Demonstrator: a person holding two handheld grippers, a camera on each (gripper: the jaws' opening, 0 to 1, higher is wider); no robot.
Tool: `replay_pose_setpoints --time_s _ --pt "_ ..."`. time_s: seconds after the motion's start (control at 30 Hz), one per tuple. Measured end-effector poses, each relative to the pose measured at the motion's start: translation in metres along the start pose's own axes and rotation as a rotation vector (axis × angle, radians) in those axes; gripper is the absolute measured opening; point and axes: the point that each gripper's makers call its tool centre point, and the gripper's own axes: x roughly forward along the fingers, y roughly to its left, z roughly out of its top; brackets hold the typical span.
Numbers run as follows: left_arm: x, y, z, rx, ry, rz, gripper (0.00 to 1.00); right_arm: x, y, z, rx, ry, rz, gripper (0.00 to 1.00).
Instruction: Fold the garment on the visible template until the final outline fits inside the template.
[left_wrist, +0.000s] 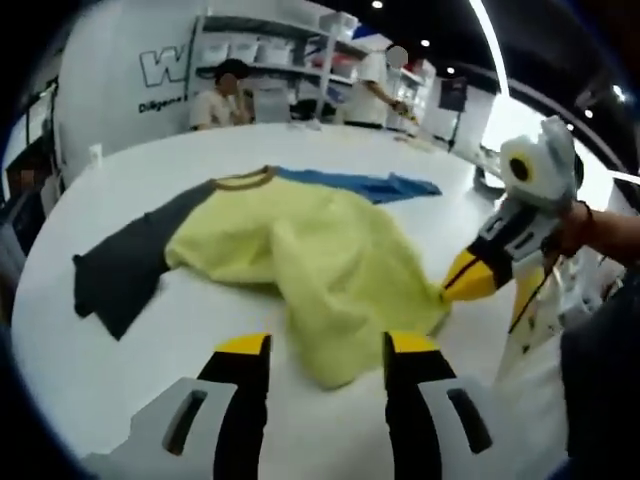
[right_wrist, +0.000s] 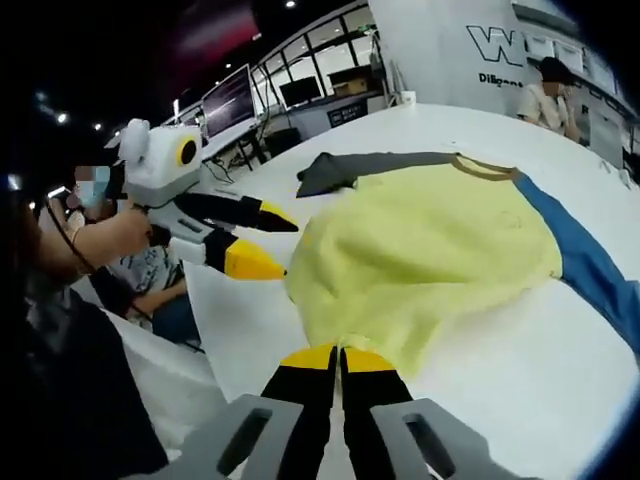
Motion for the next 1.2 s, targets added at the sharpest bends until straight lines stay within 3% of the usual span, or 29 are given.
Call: replay_pose_setpoints --time_s 0.17,0.27,0.33,0.4,0.47,0.57,0.67,0.93,1.03,1.1,1.2 --pt "0.007 -0.001 -0.016 -0.006 0.013 -0.026 0.45 0.000 -0.001 0.002 0.000 0.000 0.000 0.00" --pt "0.012 -0.004 -0.009 -0.067 -0.057 -0.072 0.48 -0.002 0.001 0.000 -0.003 0.000 -0.002 0.00" --pt "0.015 -0.002 -0.006 -0.088 -0.083 -0.085 0.45 -0.002 -0.002 0.001 0.000 -0.004 -0.003 0.00" --pt "0.020 0.002 -0.012 -0.093 -0.047 -0.084 0.40 -0.004 -0.001 0.000 0.003 -0.006 -0.005 0.00" --pt "0.021 0.002 -0.011 -0.083 -0.048 -0.082 0.34 -0.006 0.000 -0.001 0.003 -0.005 -0.010 0.00" --pt "0.021 -0.005 -0.009 -0.098 -0.056 -0.132 0.19 -0.008 -0.002 -0.001 0.011 -0.011 -0.012 0.00" --pt "0.019 -0.009 -0.009 -0.099 -0.049 -0.142 0.02 -0.010 -0.003 -0.004 0.017 -0.009 -0.019 0.00" --pt "-0.003 -0.029 0.005 -0.112 -0.056 -0.161 0.01 -0.011 -0.007 -0.005 0.010 -0.011 -0.030 0.00" --pt "-0.010 -0.028 0.007 -0.099 -0.053 -0.154 0.01 -0.016 0.000 -0.001 -0.011 -0.008 -0.034 0.00" --pt "-0.019 -0.034 0.018 -0.095 -0.054 -0.152 0.01 -0.017 0.001 0.000 -0.022 -0.009 -0.034 0.00" --pt "-0.026 -0.035 0.022 -0.076 -0.014 -0.119 0.01 -0.020 0.003 0.001 -0.036 -0.011 -0.038 0.00"
